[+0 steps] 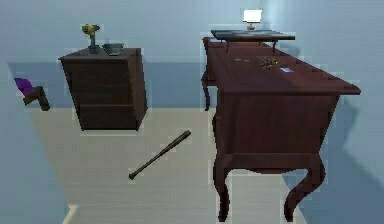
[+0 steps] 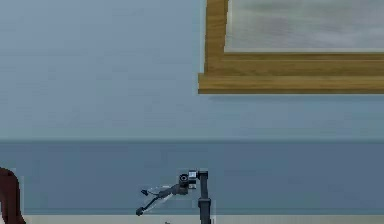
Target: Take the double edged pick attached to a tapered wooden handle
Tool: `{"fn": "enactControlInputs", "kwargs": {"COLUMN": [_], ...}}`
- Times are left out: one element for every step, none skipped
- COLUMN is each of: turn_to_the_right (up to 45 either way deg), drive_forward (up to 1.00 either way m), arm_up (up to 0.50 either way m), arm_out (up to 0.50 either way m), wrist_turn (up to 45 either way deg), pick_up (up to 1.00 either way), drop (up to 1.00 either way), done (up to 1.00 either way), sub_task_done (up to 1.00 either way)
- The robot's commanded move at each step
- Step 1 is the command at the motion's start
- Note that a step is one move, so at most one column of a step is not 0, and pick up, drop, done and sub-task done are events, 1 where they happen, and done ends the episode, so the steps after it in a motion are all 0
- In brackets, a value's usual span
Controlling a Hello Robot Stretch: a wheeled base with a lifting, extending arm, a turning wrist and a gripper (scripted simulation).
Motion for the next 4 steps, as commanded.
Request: {"fn": "enactControlInputs", "kwargs": {"turn_to_the_right": [0.0, 0.0, 0.0, 0.0], "drive_forward": [0.0, 0.0, 0.0, 0.0], "arm_up": [0.0, 0.0, 0.0, 0.0], "arm_out": [0.0, 0.0, 0.0, 0.0], "wrist_turn": [45.0, 45.0, 30.0, 3.0], "pick_up": [0.0, 0.0, 0.0, 0.0], "drop": [0.0, 0.0, 0.0, 0.0], "done": [0.0, 0.0, 0.0, 0.0], "sub_task_done": [0.0, 0.0, 0.0, 0.0]}}
